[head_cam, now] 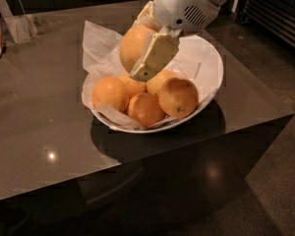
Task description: Pick orange from white bowl
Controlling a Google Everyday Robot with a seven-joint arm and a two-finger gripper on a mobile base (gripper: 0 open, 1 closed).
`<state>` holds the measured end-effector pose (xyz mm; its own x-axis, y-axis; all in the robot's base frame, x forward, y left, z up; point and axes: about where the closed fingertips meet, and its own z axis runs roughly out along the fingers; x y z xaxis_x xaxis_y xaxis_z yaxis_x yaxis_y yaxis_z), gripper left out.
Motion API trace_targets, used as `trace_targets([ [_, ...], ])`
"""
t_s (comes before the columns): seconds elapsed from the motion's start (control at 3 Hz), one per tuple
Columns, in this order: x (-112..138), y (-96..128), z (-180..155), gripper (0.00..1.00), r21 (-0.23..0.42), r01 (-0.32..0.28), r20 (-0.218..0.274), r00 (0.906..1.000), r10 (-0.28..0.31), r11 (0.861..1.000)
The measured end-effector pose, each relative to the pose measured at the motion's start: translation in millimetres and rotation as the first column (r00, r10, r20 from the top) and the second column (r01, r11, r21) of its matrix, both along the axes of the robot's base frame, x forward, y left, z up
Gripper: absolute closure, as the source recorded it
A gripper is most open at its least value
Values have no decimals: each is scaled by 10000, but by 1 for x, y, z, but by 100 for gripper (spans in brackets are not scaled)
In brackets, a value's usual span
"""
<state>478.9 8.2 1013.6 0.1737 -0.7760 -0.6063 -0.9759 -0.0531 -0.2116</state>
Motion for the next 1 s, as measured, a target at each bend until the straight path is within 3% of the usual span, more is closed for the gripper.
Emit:
trace_targets([
  [0.33,-18,-10,0,100,612,148,-67,9999,-145,9980],
  [0.67,-54,-33,-3,100,1286,625,-83,9980,-620,9897],
  [1.0,-60,-41,-3,100,1376,843,-175,9964,-827,9869],
])
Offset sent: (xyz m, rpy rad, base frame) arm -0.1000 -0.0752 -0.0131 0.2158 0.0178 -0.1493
